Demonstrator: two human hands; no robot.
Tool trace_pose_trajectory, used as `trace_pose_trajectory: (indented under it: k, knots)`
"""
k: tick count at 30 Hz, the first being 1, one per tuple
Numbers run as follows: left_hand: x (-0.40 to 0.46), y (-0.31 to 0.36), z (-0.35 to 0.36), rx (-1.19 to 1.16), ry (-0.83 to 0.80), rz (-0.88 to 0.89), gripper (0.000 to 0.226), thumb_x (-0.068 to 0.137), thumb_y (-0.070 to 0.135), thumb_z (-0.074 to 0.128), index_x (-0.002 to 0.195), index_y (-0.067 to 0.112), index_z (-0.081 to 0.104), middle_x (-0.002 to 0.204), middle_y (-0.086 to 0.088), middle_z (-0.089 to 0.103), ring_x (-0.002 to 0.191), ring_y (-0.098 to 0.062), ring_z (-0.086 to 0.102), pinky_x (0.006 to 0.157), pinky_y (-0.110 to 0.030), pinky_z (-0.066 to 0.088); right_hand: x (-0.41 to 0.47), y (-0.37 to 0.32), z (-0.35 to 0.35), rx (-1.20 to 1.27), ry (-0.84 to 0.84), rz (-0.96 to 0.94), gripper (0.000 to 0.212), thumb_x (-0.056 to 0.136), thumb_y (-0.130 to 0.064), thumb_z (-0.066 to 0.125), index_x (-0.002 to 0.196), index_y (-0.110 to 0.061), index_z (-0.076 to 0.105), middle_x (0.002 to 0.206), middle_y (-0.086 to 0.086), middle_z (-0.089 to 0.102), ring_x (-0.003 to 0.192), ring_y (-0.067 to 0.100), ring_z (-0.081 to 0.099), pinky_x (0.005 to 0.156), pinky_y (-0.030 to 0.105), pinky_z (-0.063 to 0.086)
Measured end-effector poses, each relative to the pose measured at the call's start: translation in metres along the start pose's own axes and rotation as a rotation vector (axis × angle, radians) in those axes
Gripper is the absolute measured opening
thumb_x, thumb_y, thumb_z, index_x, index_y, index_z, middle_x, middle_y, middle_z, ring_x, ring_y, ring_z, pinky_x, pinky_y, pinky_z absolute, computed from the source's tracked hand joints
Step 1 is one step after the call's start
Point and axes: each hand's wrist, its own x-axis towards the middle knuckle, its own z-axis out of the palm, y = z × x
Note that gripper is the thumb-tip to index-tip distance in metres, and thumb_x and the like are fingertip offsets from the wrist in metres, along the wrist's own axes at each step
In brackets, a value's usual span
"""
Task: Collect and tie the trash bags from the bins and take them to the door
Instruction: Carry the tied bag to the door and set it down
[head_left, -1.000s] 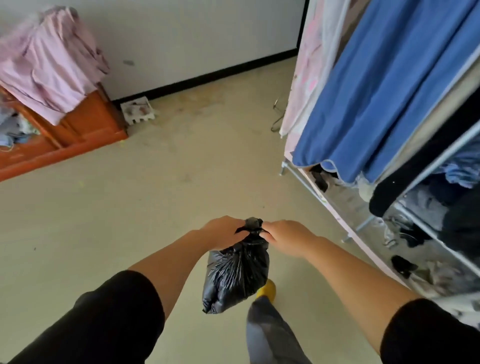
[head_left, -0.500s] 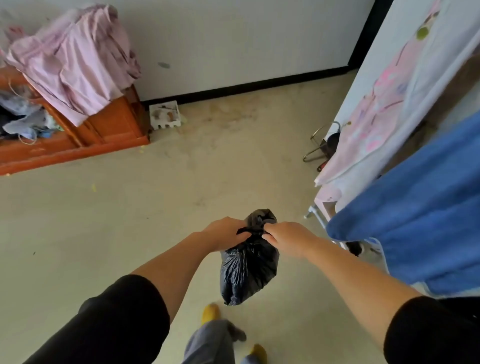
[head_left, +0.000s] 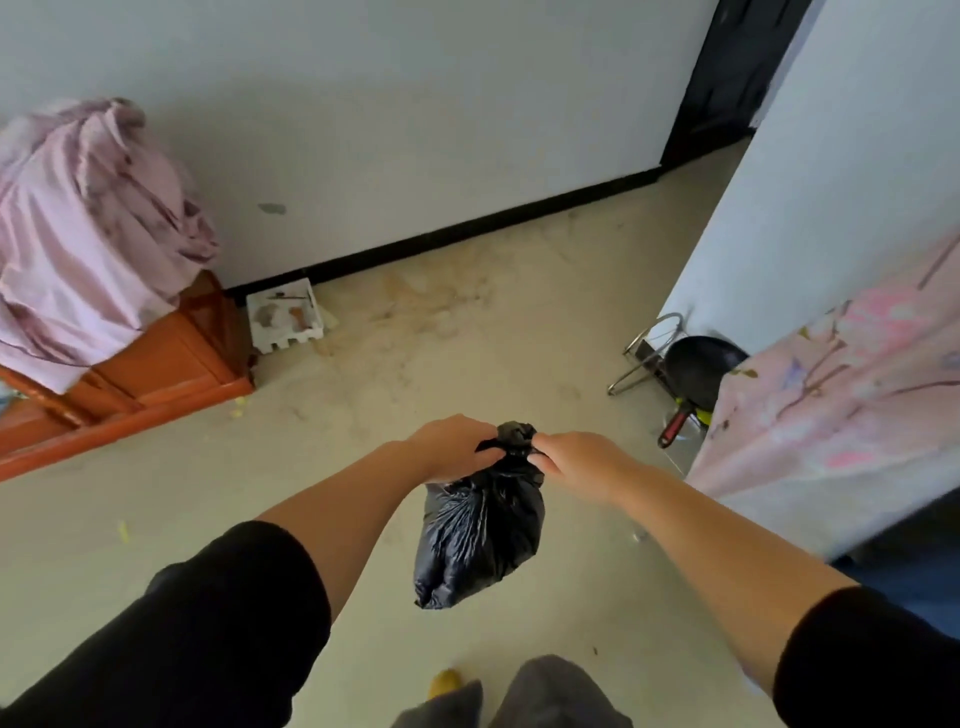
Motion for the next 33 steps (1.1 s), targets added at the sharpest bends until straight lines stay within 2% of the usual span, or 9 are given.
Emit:
trace_pose_trajectory:
  k: [4, 10, 18, 23, 26, 28, 30, 31, 33]
  knots:
    - [0.070, -0.036, -0.051, 0.036, -0.005, 0.029, 0.021, 0.099, 0.036, 0.039, 0.086, 0.020, 0.045, 0.073, 0.004, 0.047, 0.074, -0.021, 0.049, 0.063, -0.031, 0.035, 0.072, 0.038, -0.036, 0.003, 0.035, 0.026, 0.028, 0.101, -0.033, 0.031, 0.097, -0.010, 0.046, 0.075, 0.006, 0.051, 0.072, 0.030, 0.056, 0.065, 0.039, 0.043]
    - [0.203, -0.090, -0.129, 0.093, 0.004, 0.034, 0.023, 0.099, 0.039, 0.038, 0.087, 0.020, 0.045, 0.072, 0.005, 0.046, 0.073, -0.020, 0.048, 0.064, -0.031, 0.036, 0.193, 0.116, -0.091, -0.043, 0.075, -0.017, 0.022, 0.102, -0.031, 0.030, 0.086, -0.015, 0.031, 0.062, -0.005, 0.034, 0.065, 0.026, 0.047, 0.061, 0.036, 0.037]
    - [0.373, -0.116, -0.227, 0.002, 0.007, 0.034, 0.023, 0.100, 0.037, 0.038, 0.086, 0.020, 0.045, 0.069, 0.008, 0.044, 0.069, -0.018, 0.046, 0.061, -0.030, 0.034, 0.320, 0.243, -0.187, -0.082, 0.052, -0.025, 0.023, 0.102, -0.030, 0.030, 0.086, -0.015, 0.032, 0.062, -0.004, 0.034, 0.064, 0.027, 0.045, 0.060, 0.036, 0.036]
    - [0.485, -0.131, -0.287, 0.055, -0.017, 0.100, 0.020, 0.100, 0.036, 0.038, 0.086, 0.021, 0.042, 0.071, 0.006, 0.043, 0.072, -0.019, 0.045, 0.067, -0.031, 0.037, 0.394, 0.321, -0.228, -0.054, 0.057, 0.038, 0.022, 0.102, -0.031, 0.029, 0.087, -0.015, 0.032, 0.065, -0.001, 0.037, 0.066, 0.029, 0.048, 0.061, 0.039, 0.039]
    - [0.560, -0.143, -0.327, 0.099, -0.028, 0.132, 0.026, 0.099, 0.037, 0.037, 0.089, 0.016, 0.048, 0.077, 0.002, 0.049, 0.075, -0.021, 0.049, 0.069, -0.035, 0.041, 0.441, 0.370, -0.258, -0.032, 0.086, 0.096, 0.021, 0.101, -0.031, 0.031, 0.088, -0.015, 0.034, 0.065, -0.004, 0.036, 0.068, 0.027, 0.047, 0.063, 0.038, 0.037]
    - [0.610, -0.152, -0.356, 0.130, -0.032, 0.163, 0.031, 0.099, 0.039, 0.037, 0.094, 0.012, 0.052, 0.082, -0.002, 0.054, 0.077, -0.023, 0.052, 0.074, -0.039, 0.045, 0.474, 0.402, -0.279, -0.003, 0.107, 0.152, 0.021, 0.101, -0.031, 0.031, 0.091, -0.015, 0.040, 0.071, -0.001, 0.047, 0.072, 0.025, 0.047, 0.063, 0.034, 0.034]
    - [0.659, -0.161, -0.386, 0.166, -0.051, 0.202, 0.030, 0.099, 0.039, 0.037, 0.092, 0.014, 0.051, 0.084, -0.004, 0.055, 0.078, -0.024, 0.052, 0.077, -0.041, 0.047, 0.505, 0.432, -0.301, 0.040, 0.136, 0.216, 0.024, 0.101, -0.031, 0.031, 0.096, -0.013, 0.047, 0.090, 0.008, 0.060, 0.075, 0.025, 0.048, 0.065, 0.032, 0.032]
    - [0.683, -0.164, -0.402, 0.191, -0.057, 0.216, 0.029, 0.099, 0.039, 0.037, 0.090, 0.015, 0.049, 0.084, -0.005, 0.056, 0.077, -0.024, 0.052, 0.076, -0.041, 0.047, 0.519, 0.446, -0.313, 0.062, 0.143, 0.242, 0.023, 0.101, -0.031, 0.031, 0.096, -0.014, 0.046, 0.095, 0.010, 0.061, 0.075, 0.023, 0.046, 0.066, 0.032, 0.031]
    - [0.731, -0.163, -0.435, 0.229, -0.068, 0.259, 0.028, 0.099, 0.039, 0.036, 0.089, 0.017, 0.048, 0.084, -0.005, 0.056, 0.076, -0.023, 0.052, 0.074, -0.039, 0.046, 0.544, 0.477, -0.337, 0.104, 0.143, 0.286, 0.020, 0.101, -0.030, 0.031, 0.092, -0.016, 0.041, 0.091, 0.010, 0.057, 0.075, 0.021, 0.044, 0.066, 0.032, 0.032]
